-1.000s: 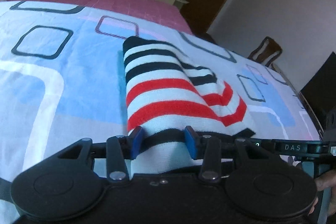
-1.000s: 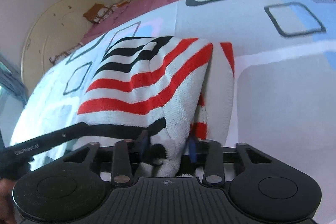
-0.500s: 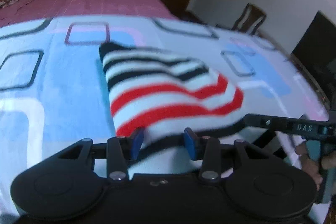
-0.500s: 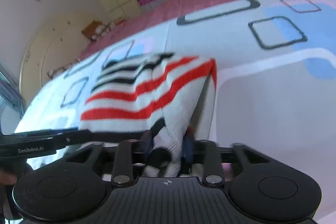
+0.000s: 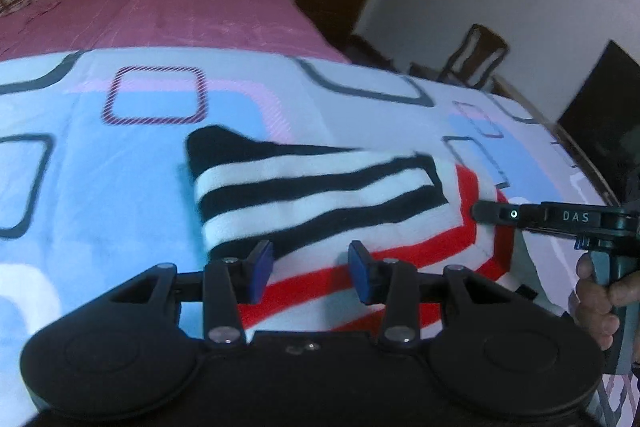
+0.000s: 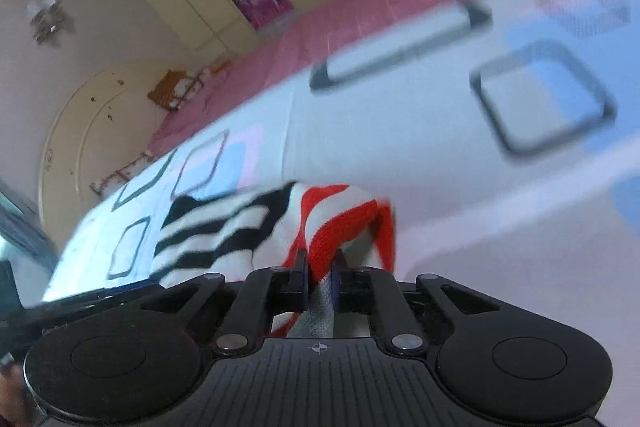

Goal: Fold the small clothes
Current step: 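Lift and fold the sweater in half with both grippers, lowering it onto itself, then open both grippers and press the folded sweater flat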

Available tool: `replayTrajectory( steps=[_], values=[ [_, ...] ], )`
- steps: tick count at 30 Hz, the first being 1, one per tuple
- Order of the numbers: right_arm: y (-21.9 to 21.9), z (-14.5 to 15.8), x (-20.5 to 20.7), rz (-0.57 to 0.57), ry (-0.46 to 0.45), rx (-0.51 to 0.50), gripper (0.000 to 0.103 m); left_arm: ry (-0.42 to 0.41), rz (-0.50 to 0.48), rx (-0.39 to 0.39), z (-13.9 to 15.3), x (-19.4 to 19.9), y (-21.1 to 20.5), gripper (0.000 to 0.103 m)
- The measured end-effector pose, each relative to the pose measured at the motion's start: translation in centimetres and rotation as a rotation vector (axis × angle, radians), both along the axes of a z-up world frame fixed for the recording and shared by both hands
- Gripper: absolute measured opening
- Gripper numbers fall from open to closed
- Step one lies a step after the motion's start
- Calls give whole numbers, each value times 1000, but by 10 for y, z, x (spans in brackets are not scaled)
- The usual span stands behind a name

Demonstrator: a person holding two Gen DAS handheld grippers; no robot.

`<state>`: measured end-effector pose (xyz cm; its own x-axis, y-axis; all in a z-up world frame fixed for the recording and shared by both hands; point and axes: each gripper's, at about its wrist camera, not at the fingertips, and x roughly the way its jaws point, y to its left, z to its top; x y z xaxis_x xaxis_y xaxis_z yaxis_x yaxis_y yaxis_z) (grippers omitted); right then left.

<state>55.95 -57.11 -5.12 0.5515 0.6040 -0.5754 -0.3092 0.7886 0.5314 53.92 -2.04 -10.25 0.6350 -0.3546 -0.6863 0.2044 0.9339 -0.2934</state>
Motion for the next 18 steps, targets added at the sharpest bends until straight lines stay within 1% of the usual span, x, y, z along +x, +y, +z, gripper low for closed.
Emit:
replayTrajectory(
  steps=[1,2,3,4,5,7,10,11,12,13,14,16,18],
  values=[
    [2,0,-4,4,-26,-21,9,3,-6,19,-4,3,-4,41],
    [6,-6,-3,9,-15,-58,9,15,-5,44,-9,6,-9,42],
    [10,-17,0,10,18,-95,9,14,-11,59,-13,9,-12,42],
    [10,-29,2,9,50,-97,9,9,-20,82,-15,10,-15,42],
    [8,-34,0,1,53,-75,9,9,-22,98,-15,11,-18,42],
    [5,-36,1,-11,64,-57,9,18,-29,114,-12,11,-19,42],
    [8,-31,3,1,72,-81,10,15,-33,117,-8,8,-17,42],
    [7,-27,3,0,80,-82,11,9,-29,115,-4,4,-16,40],
    [4,-19,2,-14,80,-86,28,1,-27,114,1,-1,-14,40],
    [-2,-10,-4,-29,59,-88,44,-16,-31,105,7,-9,-13,40],
    [-10,1,-12,-24,26,-63,44,-31,-40,93,12,-19,-12,40],
    [-19,12,-23,15,36,-36,44,-65,-61,78,24,-41,-14,40],
    [-24,18,-40,48,26,-48,44,-88,-77,55,33,-65,-16,40]
  ],
)
